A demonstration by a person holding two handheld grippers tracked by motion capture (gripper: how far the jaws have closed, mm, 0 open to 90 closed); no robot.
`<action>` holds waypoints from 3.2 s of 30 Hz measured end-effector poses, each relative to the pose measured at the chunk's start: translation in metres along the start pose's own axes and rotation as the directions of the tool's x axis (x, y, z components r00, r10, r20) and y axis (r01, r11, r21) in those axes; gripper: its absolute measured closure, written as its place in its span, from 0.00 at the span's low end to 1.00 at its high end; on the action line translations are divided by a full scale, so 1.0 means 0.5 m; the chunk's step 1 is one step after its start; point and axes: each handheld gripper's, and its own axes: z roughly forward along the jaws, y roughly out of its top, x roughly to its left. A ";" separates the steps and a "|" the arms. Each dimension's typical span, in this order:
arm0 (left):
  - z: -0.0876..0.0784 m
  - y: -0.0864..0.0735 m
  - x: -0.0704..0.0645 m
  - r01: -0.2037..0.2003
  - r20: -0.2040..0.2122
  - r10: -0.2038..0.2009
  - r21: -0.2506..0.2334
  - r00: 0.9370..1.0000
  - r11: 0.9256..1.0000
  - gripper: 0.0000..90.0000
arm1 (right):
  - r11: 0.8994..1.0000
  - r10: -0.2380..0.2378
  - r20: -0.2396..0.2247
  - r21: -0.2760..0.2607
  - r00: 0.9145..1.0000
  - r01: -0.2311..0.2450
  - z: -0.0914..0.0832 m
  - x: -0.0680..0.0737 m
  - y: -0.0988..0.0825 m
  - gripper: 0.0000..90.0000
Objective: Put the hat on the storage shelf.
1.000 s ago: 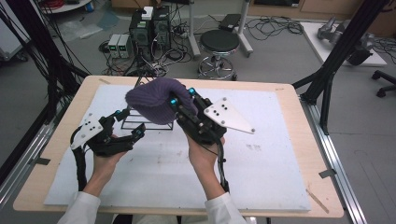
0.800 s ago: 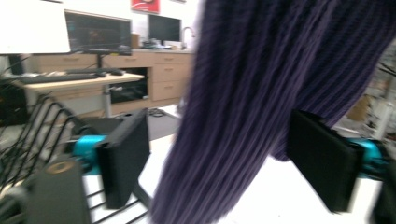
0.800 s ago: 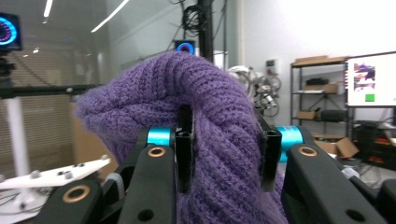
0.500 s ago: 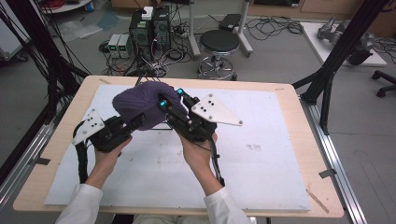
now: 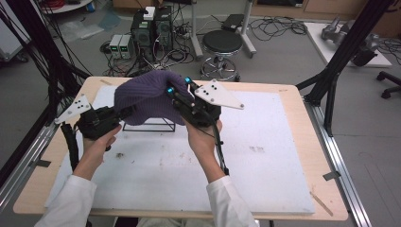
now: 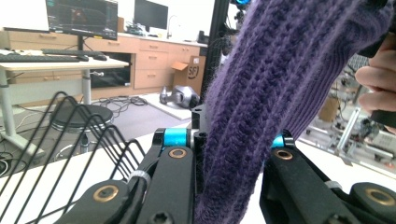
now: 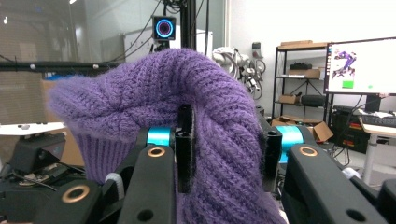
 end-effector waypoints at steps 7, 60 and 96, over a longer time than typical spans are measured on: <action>-0.005 0.046 0.016 -0.009 -0.047 0.007 -0.034 0.999 0.999 0.90 | 1.000 -0.009 0.012 -0.013 1.000 0.009 0.027 0.014 0.022 0.76; 0.018 -0.010 0.121 -0.002 -0.145 0.019 0.118 0.989 0.993 0.90 | 0.982 0.060 0.077 0.177 0.995 -0.073 0.148 -0.012 -0.053 0.75; 0.022 -0.103 0.155 0.063 -0.202 -0.025 0.188 0.979 0.980 0.89 | 0.953 0.028 0.105 0.299 0.994 -0.058 0.179 -0.005 -0.139 0.74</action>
